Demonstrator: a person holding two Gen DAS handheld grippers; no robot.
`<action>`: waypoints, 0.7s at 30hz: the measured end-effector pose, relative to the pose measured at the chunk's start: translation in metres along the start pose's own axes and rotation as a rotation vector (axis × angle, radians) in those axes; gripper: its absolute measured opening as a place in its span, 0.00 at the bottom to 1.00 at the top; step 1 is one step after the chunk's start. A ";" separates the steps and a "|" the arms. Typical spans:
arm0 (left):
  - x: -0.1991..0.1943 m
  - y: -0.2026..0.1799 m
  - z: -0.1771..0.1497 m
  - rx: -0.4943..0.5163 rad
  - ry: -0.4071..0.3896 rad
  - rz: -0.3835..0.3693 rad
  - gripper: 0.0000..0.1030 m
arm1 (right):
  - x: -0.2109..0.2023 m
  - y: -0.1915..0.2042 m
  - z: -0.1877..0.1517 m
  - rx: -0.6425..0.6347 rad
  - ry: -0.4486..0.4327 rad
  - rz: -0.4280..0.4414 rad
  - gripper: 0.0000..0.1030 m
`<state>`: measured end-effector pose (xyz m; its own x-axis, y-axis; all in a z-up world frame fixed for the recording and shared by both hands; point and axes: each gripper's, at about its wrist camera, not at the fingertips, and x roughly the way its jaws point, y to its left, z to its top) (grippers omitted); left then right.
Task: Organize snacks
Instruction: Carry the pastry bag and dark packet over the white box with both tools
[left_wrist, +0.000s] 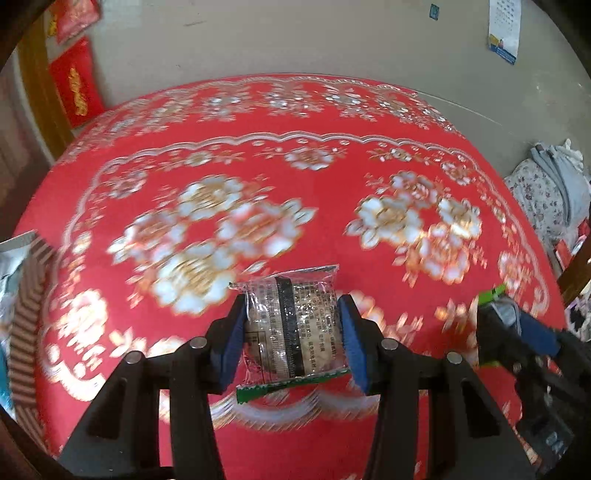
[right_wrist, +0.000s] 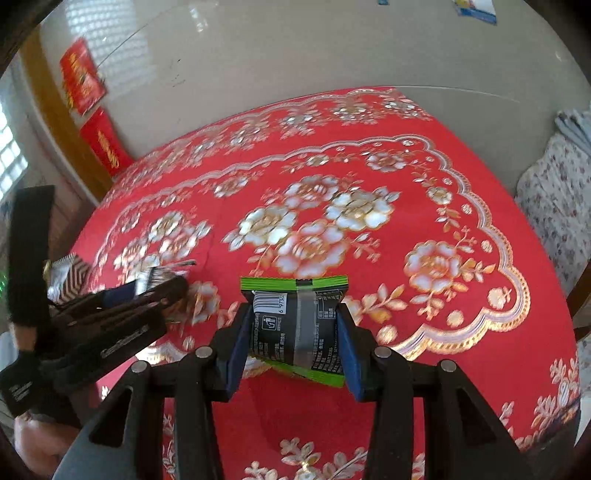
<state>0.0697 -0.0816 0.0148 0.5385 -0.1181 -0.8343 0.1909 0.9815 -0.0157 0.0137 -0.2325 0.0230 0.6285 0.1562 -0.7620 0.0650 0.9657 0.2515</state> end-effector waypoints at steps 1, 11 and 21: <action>-0.002 0.002 -0.003 -0.001 -0.002 0.003 0.49 | 0.000 0.003 -0.004 -0.001 -0.002 -0.006 0.42; -0.038 0.026 -0.047 0.014 -0.050 0.041 0.49 | -0.010 0.039 -0.031 -0.074 -0.020 -0.035 0.42; -0.063 0.057 -0.074 0.000 -0.099 0.100 0.49 | -0.014 0.080 -0.051 -0.145 -0.028 0.006 0.43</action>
<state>-0.0143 -0.0073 0.0258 0.6328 -0.0339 -0.7735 0.1324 0.9891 0.0649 -0.0294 -0.1471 0.0240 0.6497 0.1585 -0.7435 -0.0505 0.9849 0.1659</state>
